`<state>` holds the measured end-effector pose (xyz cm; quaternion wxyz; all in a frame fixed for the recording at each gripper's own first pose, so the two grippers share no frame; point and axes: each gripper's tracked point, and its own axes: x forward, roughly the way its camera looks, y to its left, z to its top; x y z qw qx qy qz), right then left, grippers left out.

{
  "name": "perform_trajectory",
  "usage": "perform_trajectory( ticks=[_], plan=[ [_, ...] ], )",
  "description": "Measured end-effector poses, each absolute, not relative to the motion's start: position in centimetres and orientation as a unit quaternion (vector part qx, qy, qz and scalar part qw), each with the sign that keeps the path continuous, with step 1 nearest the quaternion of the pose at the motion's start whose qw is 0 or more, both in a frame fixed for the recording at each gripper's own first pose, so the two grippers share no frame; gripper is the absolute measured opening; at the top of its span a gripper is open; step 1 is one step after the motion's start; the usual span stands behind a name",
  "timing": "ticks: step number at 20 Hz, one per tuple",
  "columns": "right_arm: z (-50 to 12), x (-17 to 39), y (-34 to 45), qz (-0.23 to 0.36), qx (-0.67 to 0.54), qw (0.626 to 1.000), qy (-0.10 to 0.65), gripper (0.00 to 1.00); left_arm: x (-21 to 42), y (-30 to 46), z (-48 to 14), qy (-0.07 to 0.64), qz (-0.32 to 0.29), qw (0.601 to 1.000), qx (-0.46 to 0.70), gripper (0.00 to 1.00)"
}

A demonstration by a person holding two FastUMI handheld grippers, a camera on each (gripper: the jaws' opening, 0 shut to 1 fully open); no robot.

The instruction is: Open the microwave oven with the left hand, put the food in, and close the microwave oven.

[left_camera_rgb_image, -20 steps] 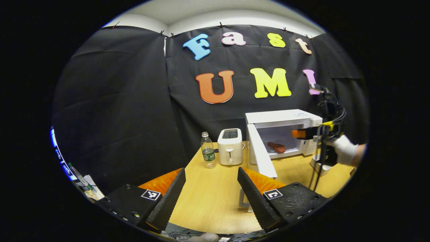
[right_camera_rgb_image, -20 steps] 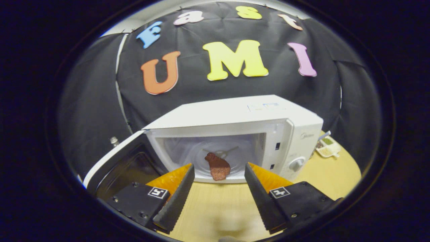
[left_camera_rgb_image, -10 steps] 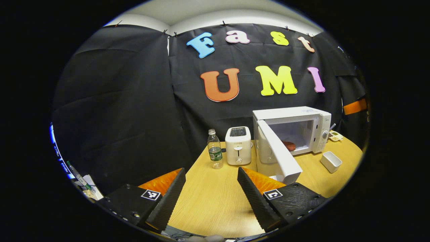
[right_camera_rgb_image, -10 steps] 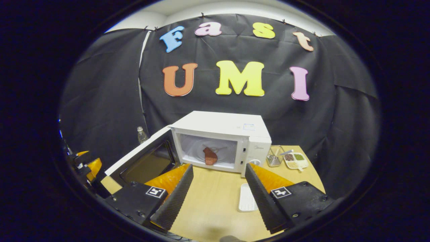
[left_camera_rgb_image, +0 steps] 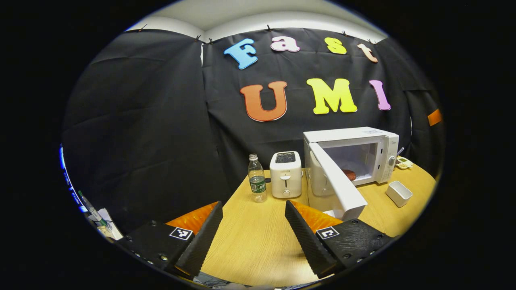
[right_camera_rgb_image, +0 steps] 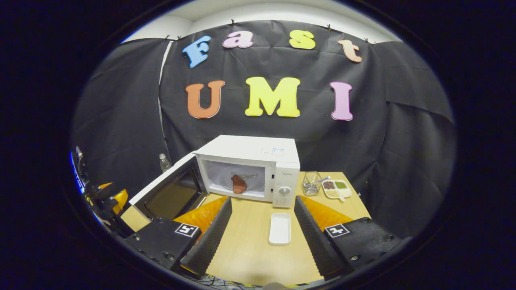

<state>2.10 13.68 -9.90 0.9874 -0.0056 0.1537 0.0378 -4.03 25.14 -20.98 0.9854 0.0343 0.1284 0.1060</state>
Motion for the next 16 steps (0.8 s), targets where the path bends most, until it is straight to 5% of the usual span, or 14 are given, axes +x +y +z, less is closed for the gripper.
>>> perform_trajectory(
  ticks=[5, 8, 16],
  plan=[
    [-10.1, 2.0, 13.5, 0.037, 0.0, 0.987, 0.155, 0.99, -3.6, 24.2, -21.4, 0.135, 0.091, 0.986, 0.032, 0.89],
    [-10.5, 2.0, 13.5, 0.038, 0.009, 0.986, 0.161, 0.99, -3.7, 24.9, -21.6, 0.137, 0.106, 0.984, 0.041, 0.0],
    [-11.6, 1.7, 12.9, 0.035, 0.018, 0.983, 0.177, 0.99, -2.2, 23.9, -24.2, 0.152, 0.088, 0.984, 0.041, 0.0]
  ],
)
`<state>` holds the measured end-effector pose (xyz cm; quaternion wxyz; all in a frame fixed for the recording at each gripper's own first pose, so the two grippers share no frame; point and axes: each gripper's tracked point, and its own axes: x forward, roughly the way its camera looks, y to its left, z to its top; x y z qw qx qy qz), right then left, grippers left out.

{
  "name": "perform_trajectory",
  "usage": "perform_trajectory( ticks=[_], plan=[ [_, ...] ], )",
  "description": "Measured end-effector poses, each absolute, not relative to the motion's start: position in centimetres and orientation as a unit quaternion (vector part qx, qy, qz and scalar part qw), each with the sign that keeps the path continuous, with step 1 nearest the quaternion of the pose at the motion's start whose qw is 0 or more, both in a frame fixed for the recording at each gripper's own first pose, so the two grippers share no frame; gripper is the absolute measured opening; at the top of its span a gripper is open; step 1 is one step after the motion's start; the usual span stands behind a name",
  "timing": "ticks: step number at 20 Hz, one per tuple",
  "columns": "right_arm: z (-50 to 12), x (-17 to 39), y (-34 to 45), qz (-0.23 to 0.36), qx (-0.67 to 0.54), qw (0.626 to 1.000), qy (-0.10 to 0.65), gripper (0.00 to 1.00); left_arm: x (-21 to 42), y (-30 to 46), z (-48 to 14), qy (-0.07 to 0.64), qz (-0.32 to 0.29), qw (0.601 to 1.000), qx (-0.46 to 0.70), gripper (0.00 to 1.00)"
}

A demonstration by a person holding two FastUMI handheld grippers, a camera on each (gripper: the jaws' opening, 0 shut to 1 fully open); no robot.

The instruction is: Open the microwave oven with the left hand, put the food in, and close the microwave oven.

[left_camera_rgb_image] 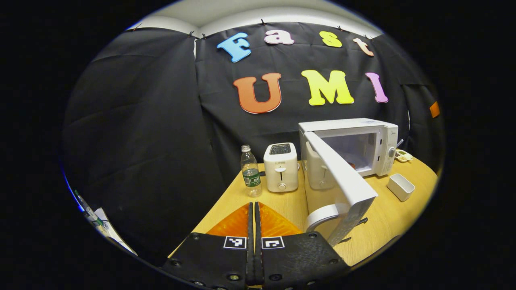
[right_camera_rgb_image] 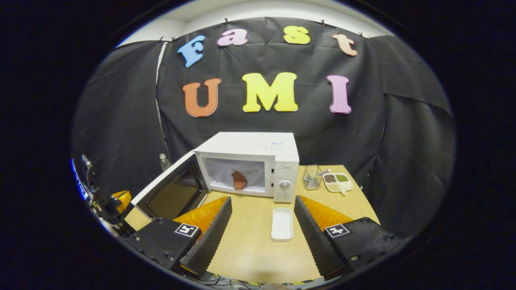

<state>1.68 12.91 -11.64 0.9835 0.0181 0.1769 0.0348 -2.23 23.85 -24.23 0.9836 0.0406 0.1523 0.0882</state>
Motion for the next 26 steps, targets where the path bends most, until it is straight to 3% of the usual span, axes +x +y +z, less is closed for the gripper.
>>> perform_trajectory(
  ticks=[17, 18, 19, 26],
  plan=[
    [-13.2, 1.3, 5.5, 0.005, 0.044, 0.979, 0.197, 0.99, 0.4, 10.7, -26.0, 0.162, -0.007, 0.986, 0.046, 0.0],
    [-13.3, 1.3, 4.9, 0.004, 0.046, 0.979, 0.197, 0.99, 0.6, 9.6, -25.9, 0.162, -0.014, 0.986, 0.044, 0.07],
    [-13.3, 1.4, 4.4, 0.002, 0.048, 0.979, 0.197, 0.99, 1.0, 8.4, -25.9, 0.161, -0.02, 0.986, 0.043, 0.0],
    [-13.1, 1.5, 0.2, -0.015, 0.051, 0.979, 0.198, 0.99, 3.5, 1.6, -25.4, 0.151, -0.063, 0.986, 0.038, 0.0]
  ],
)
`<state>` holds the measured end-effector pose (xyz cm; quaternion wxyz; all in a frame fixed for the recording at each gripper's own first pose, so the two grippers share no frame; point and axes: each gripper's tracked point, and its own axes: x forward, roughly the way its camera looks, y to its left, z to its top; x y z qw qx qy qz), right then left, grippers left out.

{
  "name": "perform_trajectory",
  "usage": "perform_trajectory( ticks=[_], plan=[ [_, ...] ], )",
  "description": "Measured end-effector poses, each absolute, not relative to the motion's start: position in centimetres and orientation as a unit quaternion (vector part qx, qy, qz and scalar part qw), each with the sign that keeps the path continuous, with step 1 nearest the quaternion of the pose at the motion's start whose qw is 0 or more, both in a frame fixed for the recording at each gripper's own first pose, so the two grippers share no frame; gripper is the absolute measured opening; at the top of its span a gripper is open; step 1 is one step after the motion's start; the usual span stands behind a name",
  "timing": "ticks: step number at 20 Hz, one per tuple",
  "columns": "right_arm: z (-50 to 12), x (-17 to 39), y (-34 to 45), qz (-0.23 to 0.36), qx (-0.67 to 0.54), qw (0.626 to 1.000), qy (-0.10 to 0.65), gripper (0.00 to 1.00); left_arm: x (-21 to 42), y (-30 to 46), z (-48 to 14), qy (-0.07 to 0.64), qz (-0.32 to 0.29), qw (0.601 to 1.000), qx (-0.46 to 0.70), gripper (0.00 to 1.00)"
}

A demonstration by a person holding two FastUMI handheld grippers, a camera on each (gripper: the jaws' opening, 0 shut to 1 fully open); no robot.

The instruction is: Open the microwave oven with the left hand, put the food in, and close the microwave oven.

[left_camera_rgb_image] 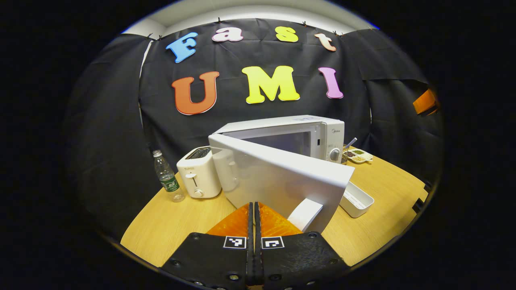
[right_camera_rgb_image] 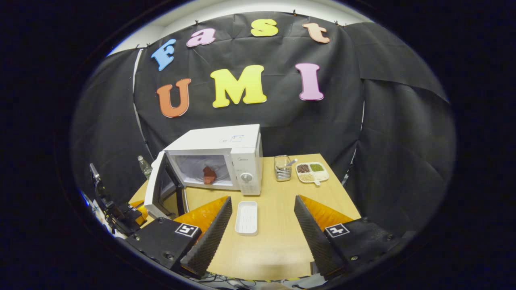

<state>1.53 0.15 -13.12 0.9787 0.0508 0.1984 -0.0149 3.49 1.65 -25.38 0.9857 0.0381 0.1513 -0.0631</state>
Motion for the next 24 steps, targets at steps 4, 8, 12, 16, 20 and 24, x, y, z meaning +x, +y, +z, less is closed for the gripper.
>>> perform_trajectory(
  ticks=[4, 8, 12, 16, 20, 24],
  plan=[
    [-13.2, 1.7, -2.2, -0.027, 0.064, 0.978, 0.199, 0.99, 5.5, -1.6, -25.2, 0.149, -0.083, 0.985, 0.035, 0.0],
    [-13.6, 1.7, -4.1, -0.037, 0.069, 0.977, 0.2, 0.99, 7.3, -4.7, -25.0, 0.148, -0.102, 0.983, 0.037, 0.0],
    [-13.8, 1.9, -6.0, -0.048, 0.076, 0.975, 0.204, 0.99, 9.6, -7.5, -24.9, 0.146, -0.118, 0.982, 0.039, 0.0],
    [-14.4, 2.0, -7.9, -0.06, 0.088, 0.971, 0.213, 0.98, 11.8, -9.5, -24.8, 0.142, -0.12, 0.982, 0.03, 0.0],
    [-14.6, 2.2, -9.7, -0.069, 0.089, 0.97, 0.217, 0.98, 13.8, -11.3, -24.5, 0.139, -0.124, 0.982, 0.033, 0.0],
    [-15.1, 2.3, -10.9, -0.075, 0.094, 0.968, 0.221, 0.98, 16.1, -12.7, -24.3, 0.138, -0.123, 0.982, 0.027, 0.0]
  ],
)
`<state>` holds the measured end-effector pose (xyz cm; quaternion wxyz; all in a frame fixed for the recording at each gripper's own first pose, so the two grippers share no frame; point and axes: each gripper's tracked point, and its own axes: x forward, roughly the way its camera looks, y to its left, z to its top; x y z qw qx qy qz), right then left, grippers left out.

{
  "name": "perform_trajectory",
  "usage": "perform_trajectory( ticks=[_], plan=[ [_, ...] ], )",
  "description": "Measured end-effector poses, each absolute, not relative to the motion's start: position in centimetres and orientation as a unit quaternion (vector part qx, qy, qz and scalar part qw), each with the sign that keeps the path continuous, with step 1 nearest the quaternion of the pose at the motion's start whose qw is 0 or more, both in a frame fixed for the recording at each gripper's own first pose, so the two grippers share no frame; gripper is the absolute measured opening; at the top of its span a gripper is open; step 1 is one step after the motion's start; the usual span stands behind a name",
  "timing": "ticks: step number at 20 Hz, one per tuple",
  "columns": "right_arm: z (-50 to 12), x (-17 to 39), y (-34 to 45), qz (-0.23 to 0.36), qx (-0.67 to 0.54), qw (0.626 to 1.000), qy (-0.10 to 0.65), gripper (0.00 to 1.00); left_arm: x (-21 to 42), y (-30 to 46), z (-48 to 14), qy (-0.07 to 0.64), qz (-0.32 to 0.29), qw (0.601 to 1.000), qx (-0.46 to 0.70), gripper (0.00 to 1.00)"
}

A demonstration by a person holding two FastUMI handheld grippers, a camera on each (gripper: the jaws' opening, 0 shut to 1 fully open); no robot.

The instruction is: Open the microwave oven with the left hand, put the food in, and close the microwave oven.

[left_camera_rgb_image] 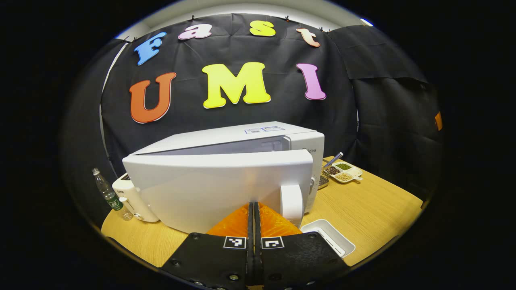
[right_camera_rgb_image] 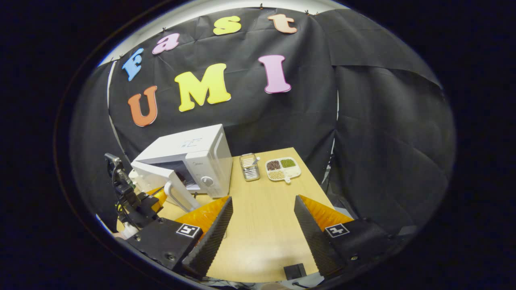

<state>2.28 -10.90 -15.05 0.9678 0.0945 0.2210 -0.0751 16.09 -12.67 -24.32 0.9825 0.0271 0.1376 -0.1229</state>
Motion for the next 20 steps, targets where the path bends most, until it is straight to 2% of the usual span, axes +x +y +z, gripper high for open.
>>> perform_trajectory(
  ticks=[10, 20],
  plan=[
    [-17.6, 0.6, -13.6, -0.103, 0.112, 0.958, 0.242, 0.98, 21.7, -14.8, -24.3, 0.134, -0.125, 0.982, 0.039, 0.0],
    [-18.5, 1.2, -13.2, -0.094, 0.124, 0.955, 0.251, 0.98, 22.1, -14.9, -24.1, 0.142, -0.12, 0.982, 0.04, 0.0]
  ],
)
